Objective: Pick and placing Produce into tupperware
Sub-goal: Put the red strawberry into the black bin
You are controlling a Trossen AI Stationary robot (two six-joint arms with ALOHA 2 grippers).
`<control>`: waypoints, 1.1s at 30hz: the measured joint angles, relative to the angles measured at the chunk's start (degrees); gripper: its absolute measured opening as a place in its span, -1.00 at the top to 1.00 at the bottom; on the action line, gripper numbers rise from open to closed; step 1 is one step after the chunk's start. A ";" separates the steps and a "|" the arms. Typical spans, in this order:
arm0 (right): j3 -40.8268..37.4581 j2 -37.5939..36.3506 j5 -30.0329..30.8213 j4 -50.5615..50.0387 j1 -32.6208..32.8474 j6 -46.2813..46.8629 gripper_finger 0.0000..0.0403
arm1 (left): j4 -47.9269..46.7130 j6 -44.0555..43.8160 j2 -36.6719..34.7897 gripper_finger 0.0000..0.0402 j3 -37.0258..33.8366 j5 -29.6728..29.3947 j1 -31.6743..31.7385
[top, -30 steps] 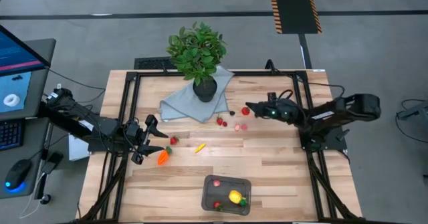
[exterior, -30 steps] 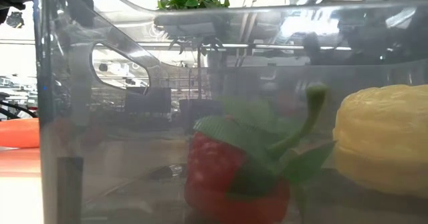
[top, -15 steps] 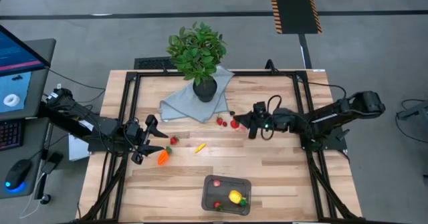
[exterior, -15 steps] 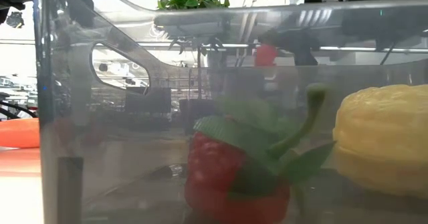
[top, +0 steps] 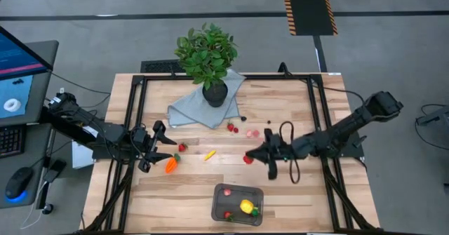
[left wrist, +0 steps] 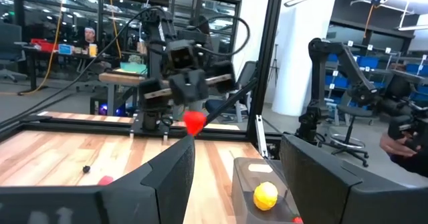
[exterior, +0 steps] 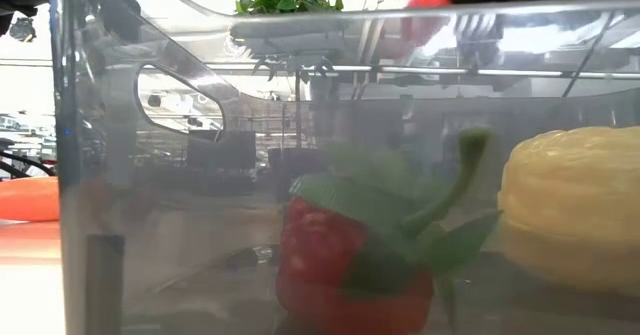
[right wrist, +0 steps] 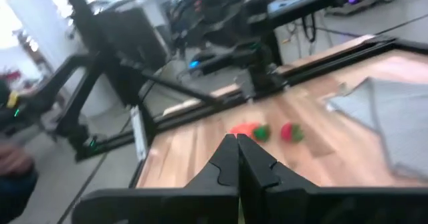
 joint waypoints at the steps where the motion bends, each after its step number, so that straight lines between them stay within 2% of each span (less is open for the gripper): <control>1: 0.00 0.00 0.72 -0.37 1.38 -0.21 0.93 | -0.03 -0.01 0.00 -0.04 0.00 -0.03 0.00; 7: 2.25 5.49 5.60 0.51 9.32 -2.24 0.93 | -0.71 0.08 0.10 -0.04 0.00 -0.07 0.00; 14: 13.46 18.75 4.47 1.41 12.16 -3.63 0.93 | -2.59 -1.24 0.11 -0.04 0.02 -0.11 0.00; 21: 22.40 28.52 1.26 -0.56 13.38 -2.98 0.93 | -3.15 -1.62 0.11 -0.04 0.02 -0.11 0.00; 28: 24.85 33.68 1.35 -3.79 13.43 2.39 0.92 | -4.15 -1.81 0.11 -0.04 0.02 -0.11 0.00; 33: 24.85 33.90 2.57 -5.56 13.36 3.08 0.79 | -5.35 -4.10 0.11 -0.04 0.02 -0.11 0.00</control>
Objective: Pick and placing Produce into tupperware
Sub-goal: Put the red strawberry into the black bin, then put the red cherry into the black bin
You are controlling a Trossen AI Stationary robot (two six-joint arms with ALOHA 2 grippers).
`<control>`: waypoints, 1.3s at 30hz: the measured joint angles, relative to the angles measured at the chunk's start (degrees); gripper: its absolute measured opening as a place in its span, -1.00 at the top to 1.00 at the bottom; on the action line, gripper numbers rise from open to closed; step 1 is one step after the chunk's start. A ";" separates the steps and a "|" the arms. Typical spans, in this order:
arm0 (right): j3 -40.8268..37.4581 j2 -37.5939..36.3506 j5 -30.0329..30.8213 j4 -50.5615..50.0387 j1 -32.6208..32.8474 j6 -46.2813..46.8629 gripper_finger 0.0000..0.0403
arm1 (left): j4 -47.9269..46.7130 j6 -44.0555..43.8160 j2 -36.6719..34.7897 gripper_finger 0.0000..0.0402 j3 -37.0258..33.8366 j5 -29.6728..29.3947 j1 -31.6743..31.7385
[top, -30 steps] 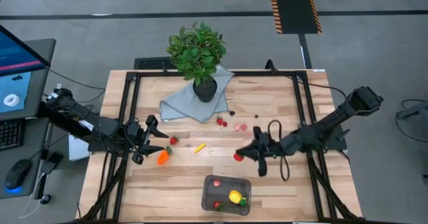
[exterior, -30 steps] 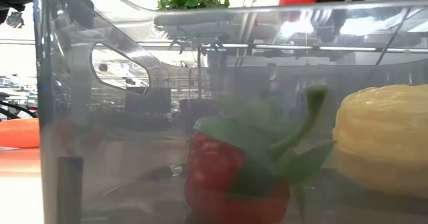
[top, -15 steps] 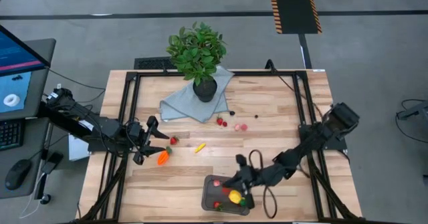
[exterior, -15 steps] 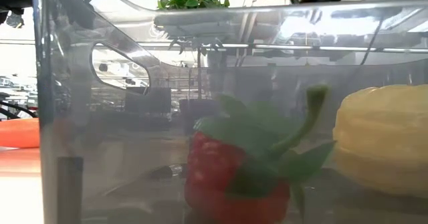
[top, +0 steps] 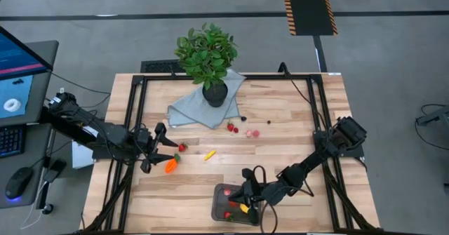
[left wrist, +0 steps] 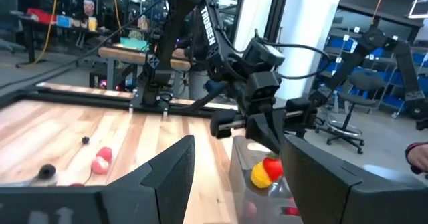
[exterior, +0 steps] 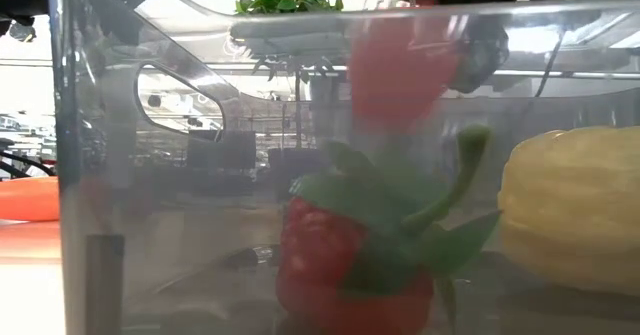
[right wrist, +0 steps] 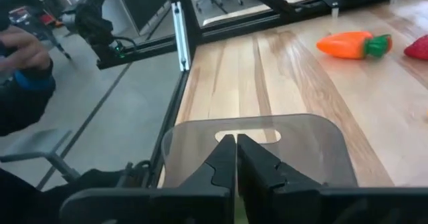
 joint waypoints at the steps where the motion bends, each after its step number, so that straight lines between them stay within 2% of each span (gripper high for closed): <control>1: 0.00 0.00 0.05 -0.13 -0.01 0.00 0.77 | -0.50 -0.19 0.02 -0.04 0.00 0.00 0.00; 8: -0.02 0.00 0.07 -0.58 -0.13 0.40 0.66 | -1.88 -2.48 0.02 -0.04 0.00 -0.46 0.00; 15: -0.07 -1.71 0.07 1.99 -1.24 -2.84 0.56 | -0.82 -4.86 0.02 -0.04 0.00 -10.79 -0.03; 22: -0.09 -2.84 0.00 3.76 -3.45 -8.02 0.54 | -1.24 -7.32 1.46 -0.04 0.00 -20.13 0.02; 27: -0.10 -5.20 0.01 3.84 -5.01 -12.95 0.54 | -1.34 -8.05 5.72 -0.04 0.00 -20.90 0.02; 30: -0.31 -8.62 1.23 0.53 -6.43 -14.89 0.51 | -0.63 -8.08 8.86 -0.04 0.00 -21.06 0.20; 39: -0.28 -18.77 1.97 -12.88 -11.42 -18.01 0.17 | 5.79 -8.83 17.67 -0.04 -0.02 -18.68 5.25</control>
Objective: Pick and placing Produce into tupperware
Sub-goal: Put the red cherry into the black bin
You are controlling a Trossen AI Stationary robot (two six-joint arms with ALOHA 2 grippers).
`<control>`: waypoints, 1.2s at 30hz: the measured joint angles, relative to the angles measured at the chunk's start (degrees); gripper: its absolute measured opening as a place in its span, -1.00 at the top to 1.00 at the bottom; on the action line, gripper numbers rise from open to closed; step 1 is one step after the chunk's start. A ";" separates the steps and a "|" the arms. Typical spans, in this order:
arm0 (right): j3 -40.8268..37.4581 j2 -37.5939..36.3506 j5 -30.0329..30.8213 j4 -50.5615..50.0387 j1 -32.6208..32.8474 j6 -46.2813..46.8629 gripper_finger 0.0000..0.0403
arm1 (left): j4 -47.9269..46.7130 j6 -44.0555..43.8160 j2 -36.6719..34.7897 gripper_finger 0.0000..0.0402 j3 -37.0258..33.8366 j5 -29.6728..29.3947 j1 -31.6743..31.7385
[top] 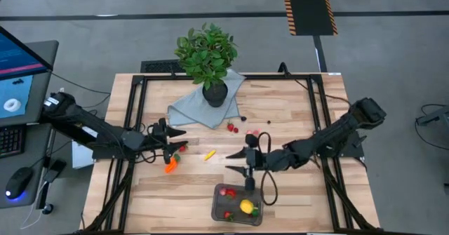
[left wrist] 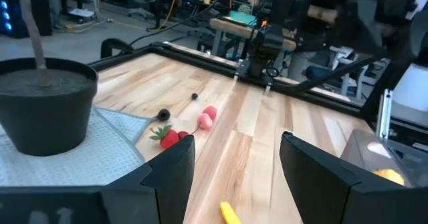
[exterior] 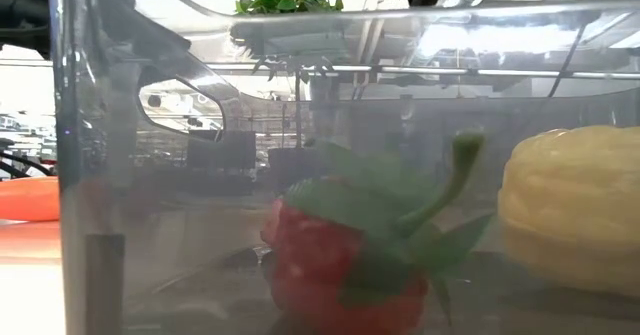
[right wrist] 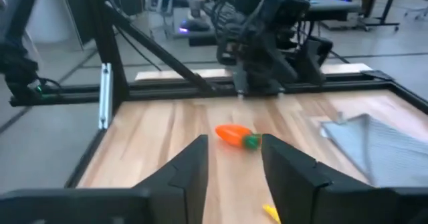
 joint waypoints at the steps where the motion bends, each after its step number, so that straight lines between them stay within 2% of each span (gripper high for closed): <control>1: 0.00 -0.98 -0.02 -1.30 -0.14 -0.12 0.14 | 0.52 0.03 0.70 -0.04 0.00 1.05 0.73; 3: -0.24 -3.14 0.08 -4.10 -0.39 -0.55 0.10 | 2.04 0.48 2.11 -0.04 0.00 3.43 2.28; 7: -4.03 -7.82 1.03 -2.29 -0.39 -0.87 0.03 | 3.00 0.77 4.64 -0.04 0.24 5.05 5.42; 13: -17.68 -16.30 1.11 12.84 0.37 -1.11 -0.02 | 2.36 3.71 10.69 -0.04 3.94 10.24 9.31; 15: -22.53 -18.17 0.95 20.02 0.68 -1.18 -0.02 | 2.32 5.68 13.66 -0.04 5.70 11.72 10.27; 20: -31.45 -21.33 1.04 29.36 1.61 -0.93 0.00 | 2.26 11.91 21.57 -0.04 10.21 13.27 12.43; 24: -34.51 -22.48 1.00 30.77 2.67 0.89 0.00 | 1.83 14.65 28.83 -0.04 14.87 15.42 14.22; 31: -35.28 -22.62 0.90 30.82 4.66 1.95 -0.02 | 0.93 16.76 41.44 -0.04 24.15 21.03 17.32; 36: -35.28 -22.60 0.96 30.21 6.26 1.52 -0.02 | -3.86 17.02 49.01 -0.04 30.57 19.32 20.15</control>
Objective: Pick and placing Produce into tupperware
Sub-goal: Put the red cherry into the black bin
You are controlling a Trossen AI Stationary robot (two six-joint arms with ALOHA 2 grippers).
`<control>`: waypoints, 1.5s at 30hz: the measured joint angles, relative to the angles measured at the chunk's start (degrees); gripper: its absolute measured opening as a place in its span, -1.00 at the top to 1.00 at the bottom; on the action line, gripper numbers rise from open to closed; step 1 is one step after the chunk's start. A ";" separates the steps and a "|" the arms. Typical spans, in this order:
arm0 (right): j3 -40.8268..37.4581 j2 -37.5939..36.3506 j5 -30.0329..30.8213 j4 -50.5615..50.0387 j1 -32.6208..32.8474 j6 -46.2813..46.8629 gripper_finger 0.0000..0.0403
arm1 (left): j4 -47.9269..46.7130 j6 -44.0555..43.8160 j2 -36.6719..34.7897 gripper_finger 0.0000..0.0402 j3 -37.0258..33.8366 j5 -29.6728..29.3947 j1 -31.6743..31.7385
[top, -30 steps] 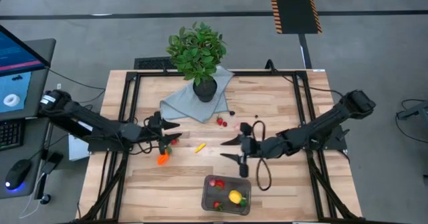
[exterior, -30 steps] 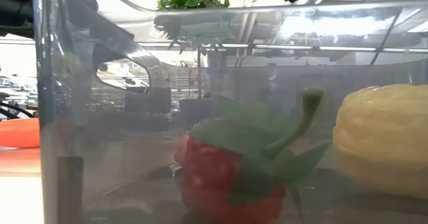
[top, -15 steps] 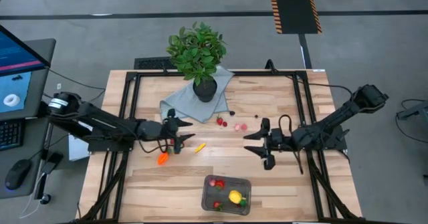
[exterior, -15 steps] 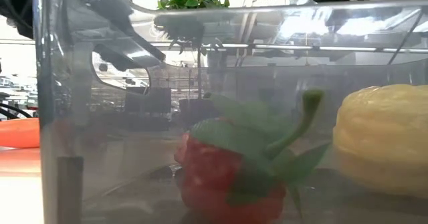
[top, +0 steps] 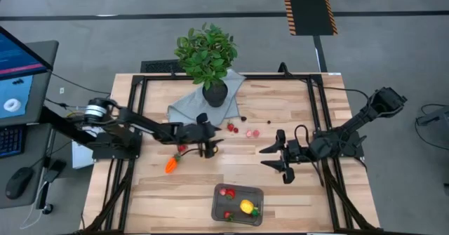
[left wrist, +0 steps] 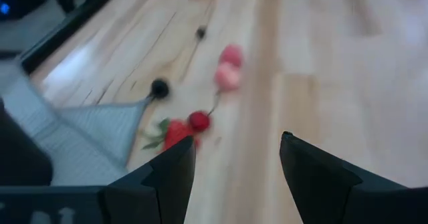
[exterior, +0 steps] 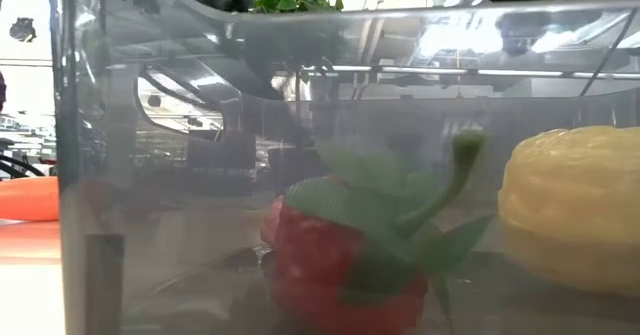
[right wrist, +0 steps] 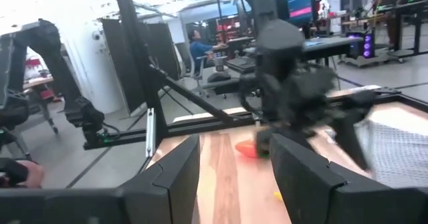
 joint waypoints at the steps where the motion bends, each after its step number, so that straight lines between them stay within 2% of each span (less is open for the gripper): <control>1: 0.00 0.00 -0.02 -0.12 0.26 -0.01 -0.02 | -0.98 -0.05 1.41 -0.04 1.09 -0.05 0.59; 6: 0.02 0.02 0.11 -1.50 1.22 0.01 -0.01 | -0.69 -0.08 6.20 -0.04 5.26 -0.14 1.74; 15: 0.04 0.04 0.15 -2.78 1.80 0.40 -0.02 | -3.04 3.00 10.60 -0.04 11.49 -1.84 1.74; 26: 0.04 0.04 0.21 -3.32 1.87 0.03 -0.02 | -6.83 4.97 16.84 -0.04 19.22 -1.16 2.96; 33: 0.04 0.04 1.59 -4.66 1.85 0.42 -0.01 | -7.35 4.25 16.83 -0.04 19.41 3.15 4.08; 45: 0.04 0.04 1.58 -4.42 1.85 0.39 -0.02 | -6.07 3.20 18.58 -0.04 19.38 4.48 5.52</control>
